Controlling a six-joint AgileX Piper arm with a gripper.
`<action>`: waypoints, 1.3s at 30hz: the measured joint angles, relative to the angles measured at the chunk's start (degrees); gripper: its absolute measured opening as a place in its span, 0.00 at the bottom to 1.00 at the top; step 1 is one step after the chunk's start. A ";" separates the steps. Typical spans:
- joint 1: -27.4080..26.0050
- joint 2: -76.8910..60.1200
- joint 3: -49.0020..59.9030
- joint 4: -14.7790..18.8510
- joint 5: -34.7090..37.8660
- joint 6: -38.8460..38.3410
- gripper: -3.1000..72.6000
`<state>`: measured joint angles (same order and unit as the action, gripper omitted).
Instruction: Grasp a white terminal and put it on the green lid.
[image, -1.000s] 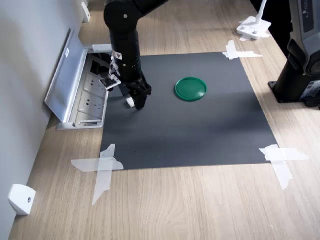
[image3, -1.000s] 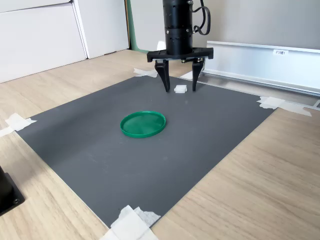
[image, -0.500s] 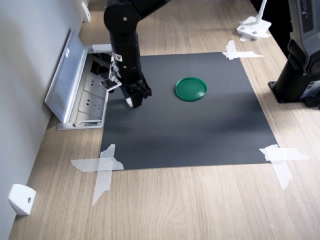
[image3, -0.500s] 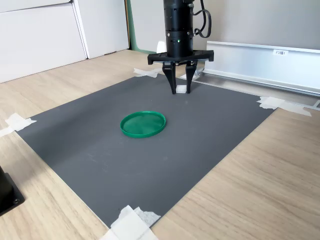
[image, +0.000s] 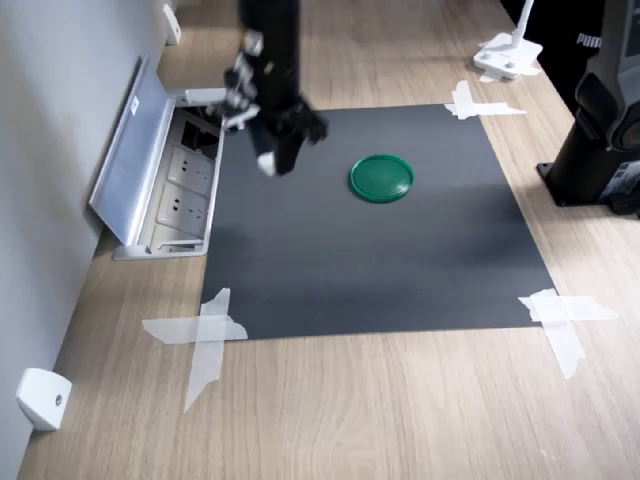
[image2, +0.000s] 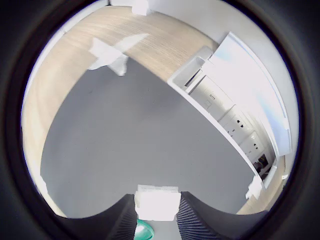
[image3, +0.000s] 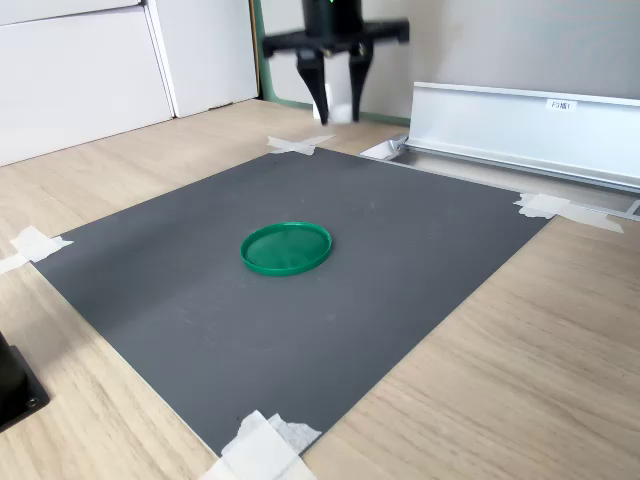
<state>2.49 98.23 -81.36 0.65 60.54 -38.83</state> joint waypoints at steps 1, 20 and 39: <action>0.00 -2.59 2.63 -0.08 -0.28 -0.85 0.45; -10.30 -22.63 34.52 -3.98 -10.65 -12.21 0.45; -11.16 -9.97 35.27 -2.96 -20.75 -14.21 0.45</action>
<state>-8.67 88.27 -46.10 -2.31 39.79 -53.04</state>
